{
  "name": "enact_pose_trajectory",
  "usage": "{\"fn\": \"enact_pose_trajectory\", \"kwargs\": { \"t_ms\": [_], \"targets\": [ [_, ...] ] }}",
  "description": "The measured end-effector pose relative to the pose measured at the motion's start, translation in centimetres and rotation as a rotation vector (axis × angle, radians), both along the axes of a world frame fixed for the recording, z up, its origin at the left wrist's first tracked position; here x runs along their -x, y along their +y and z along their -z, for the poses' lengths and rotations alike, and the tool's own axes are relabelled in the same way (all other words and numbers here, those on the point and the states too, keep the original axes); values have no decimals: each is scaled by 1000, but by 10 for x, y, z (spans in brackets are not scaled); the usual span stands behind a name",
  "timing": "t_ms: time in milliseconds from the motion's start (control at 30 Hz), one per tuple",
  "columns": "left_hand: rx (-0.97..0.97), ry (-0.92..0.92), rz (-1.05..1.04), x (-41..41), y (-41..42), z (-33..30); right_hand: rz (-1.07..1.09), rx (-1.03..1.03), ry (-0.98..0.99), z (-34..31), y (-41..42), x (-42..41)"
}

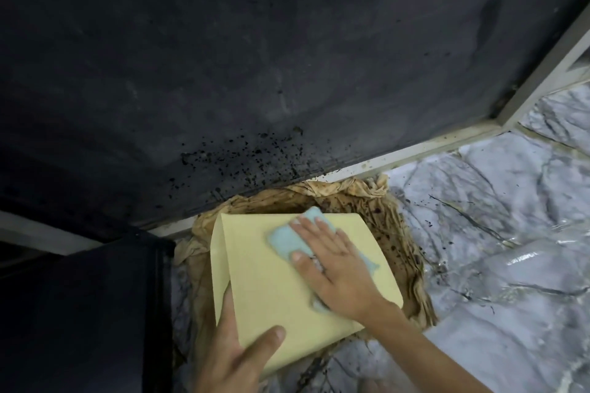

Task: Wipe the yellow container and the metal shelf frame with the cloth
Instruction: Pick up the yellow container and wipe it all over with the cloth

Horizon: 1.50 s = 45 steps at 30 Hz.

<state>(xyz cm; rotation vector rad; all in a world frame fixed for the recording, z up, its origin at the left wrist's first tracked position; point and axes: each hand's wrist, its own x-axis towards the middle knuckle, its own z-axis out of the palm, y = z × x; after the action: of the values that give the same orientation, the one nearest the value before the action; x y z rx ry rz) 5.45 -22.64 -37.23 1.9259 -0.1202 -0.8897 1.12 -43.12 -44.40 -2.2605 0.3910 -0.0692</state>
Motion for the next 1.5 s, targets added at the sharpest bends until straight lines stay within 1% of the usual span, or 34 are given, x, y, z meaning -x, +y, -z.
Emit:
{"fn": "enact_pose_trajectory", "kwargs": {
  "t_ms": [67, 100, 133, 167, 200, 233, 267, 300, 333, 400, 467, 500, 533, 567, 600, 667, 767, 967, 1033, 1100, 1200, 1267, 1367, 1433, 1467, 1500],
  "targets": [
    [20, 109, 4, -3, 6, 2, 142, 4, 124, 22, -37, 11],
    [25, 179, 7, -4, 4, -2, 232, -66, 173, 28, -53, 11],
    [24, 238, 30, -3, 1, -7, 306, -154, 185, 31, -63, 7],
    [31, 295, 42, -4, -6, -15, 335, -192, 168, 33, -67, 3],
    [58, 378, 5, -8, -13, -19, 307, -162, 134, 33, -65, 1],
    [89, 479, -80, -17, -20, -23, 243, -109, 87, 34, -62, 2],
    [121, 521, -184, -27, -30, -28, 161, -74, 23, 34, -56, 6],
    [131, 526, -277, -38, -35, -36, 75, -55, -31, 34, -51, 12],
    [168, 497, -287, -47, -34, -38, 7, -36, -74, 36, -48, 18],
    [122, 360, -322, -60, -29, -37, -37, 13, -141, 41, -43, 27],
    [-16, 187, -394, -62, -37, -36, 47, 19, -208, 38, -34, 30],
    [-73, 116, -427, -59, -43, -43, 110, -12, -254, 33, -28, 31],
    [-89, 46, -466, -55, -50, -48, 177, -53, -312, 26, -21, 32],
    [-61, 1, -475, -52, -52, -50, 246, -100, -379, 16, -15, 32],
    [4, -28, -430, -45, -48, -56, 314, -152, -438, 5, -9, 33],
    [100, -38, -322, -34, -42, -62, 404, -236, -505, -18, 2, 30],
    [122, -11, -244, -26, -38, -59, 377, -277, -453, -40, 16, 20],
    [51, 141, -240, -54, -17, -56, 227, -90, -290, -40, 14, 16],
    [75, 158, -247, -60, -15, -57, 194, -11, -258, -37, 12, 19],
    [95, 151, -248, -59, -14, -53, 212, 49, -204, -33, 6, 18],
    [155, 138, -234, -47, -14, -46, 251, -38, -94, -43, -1, -1],
    [176, 98, -195, -39, -17, -43, 148, -57, -72, -62, 5, -29],
    [193, 32, -144, -31, -16, -33, -87, -95, -69, -87, 24, -63],
    [212, -19, -158, -29, -12, -32, -215, -2, -101, -84, 32, -60],
    [222, -33, -158, -28, -9, -31, -246, 57, -118, -75, 29, -51],
    [232, -17, -166, -28, -6, -30, -234, 103, -124, -64, 21, -41]
  ]
}}
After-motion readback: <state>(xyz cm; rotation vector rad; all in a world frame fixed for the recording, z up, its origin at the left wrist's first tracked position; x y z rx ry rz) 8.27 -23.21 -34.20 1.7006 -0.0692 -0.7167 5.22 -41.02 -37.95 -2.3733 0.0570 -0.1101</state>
